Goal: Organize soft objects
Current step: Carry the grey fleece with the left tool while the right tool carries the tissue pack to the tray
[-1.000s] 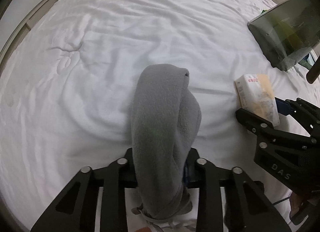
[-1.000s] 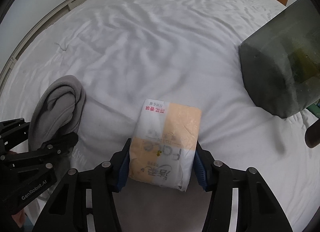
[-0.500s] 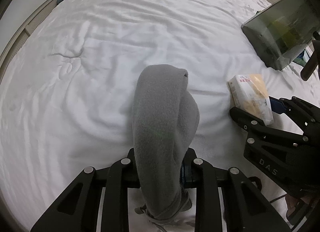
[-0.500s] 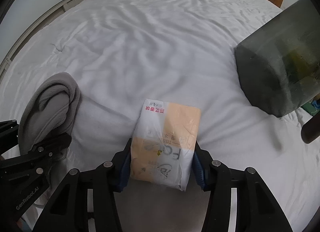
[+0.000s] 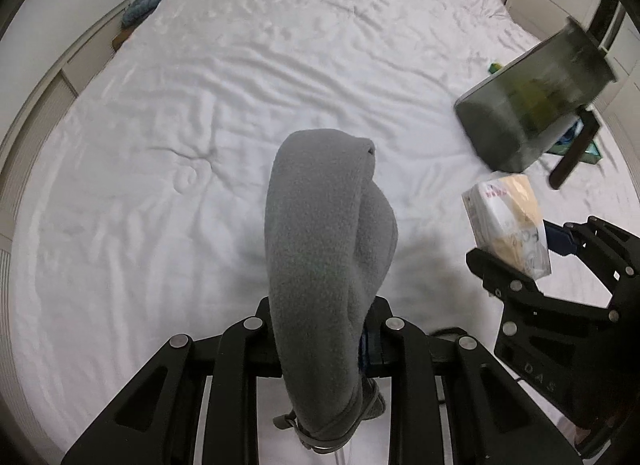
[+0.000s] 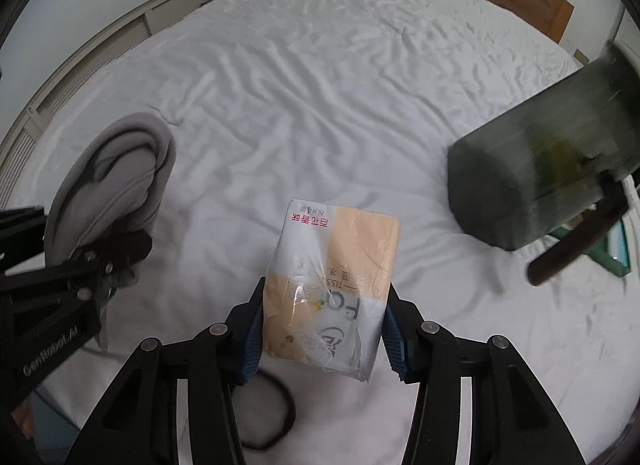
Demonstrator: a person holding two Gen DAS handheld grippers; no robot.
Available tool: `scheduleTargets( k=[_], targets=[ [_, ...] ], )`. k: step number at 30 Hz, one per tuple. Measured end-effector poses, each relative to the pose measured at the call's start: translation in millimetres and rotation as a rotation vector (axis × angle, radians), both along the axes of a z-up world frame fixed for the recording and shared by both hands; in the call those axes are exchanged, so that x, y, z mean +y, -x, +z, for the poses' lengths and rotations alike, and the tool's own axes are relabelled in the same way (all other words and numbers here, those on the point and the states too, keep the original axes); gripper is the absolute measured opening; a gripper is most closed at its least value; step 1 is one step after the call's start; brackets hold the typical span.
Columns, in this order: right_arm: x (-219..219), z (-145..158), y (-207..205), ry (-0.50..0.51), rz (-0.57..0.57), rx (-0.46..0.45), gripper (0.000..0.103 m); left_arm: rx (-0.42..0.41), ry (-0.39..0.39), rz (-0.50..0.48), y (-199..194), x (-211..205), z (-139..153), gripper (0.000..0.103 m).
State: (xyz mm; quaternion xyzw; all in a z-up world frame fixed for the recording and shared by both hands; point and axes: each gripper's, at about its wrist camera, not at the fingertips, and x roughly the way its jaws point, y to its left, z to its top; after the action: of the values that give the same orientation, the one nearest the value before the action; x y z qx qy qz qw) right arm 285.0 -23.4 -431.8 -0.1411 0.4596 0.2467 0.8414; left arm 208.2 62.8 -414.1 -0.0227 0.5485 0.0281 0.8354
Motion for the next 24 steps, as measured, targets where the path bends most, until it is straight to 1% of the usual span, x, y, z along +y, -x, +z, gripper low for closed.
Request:
scheduleTargets(
  k=[2,7,10,12,16,19,24],
  targets=[
    [-5,17,11,-0.003,0.002,-0.006,0.049,-0.007,0.0,-0.005,6,-3,13,0.021],
    [-26,45,37,-0.011,0.009,-0.008,0.049,-0.008,-0.011,-0.028,20,-19,39,0.021],
    [-48,57,49,-0.018,0.029,0.001,0.049,-0.011,-0.024,-0.052,31,-42,56,0.021],
    [-68,64,56,-0.023,0.04,0.006,0.049,-0.007,-0.032,-0.061,34,-60,61,0.021],
    [-125,71,59,-0.038,0.049,0.023,0.049,0.005,-0.038,-0.086,39,-115,70,0.021],
    [-175,77,54,-0.046,0.05,0.031,0.049,0.019,-0.02,-0.095,37,-163,75,0.021],
    [-266,86,35,-0.039,0.016,0.029,0.049,0.01,0.031,-0.132,15,-248,82,0.021]
  ],
)
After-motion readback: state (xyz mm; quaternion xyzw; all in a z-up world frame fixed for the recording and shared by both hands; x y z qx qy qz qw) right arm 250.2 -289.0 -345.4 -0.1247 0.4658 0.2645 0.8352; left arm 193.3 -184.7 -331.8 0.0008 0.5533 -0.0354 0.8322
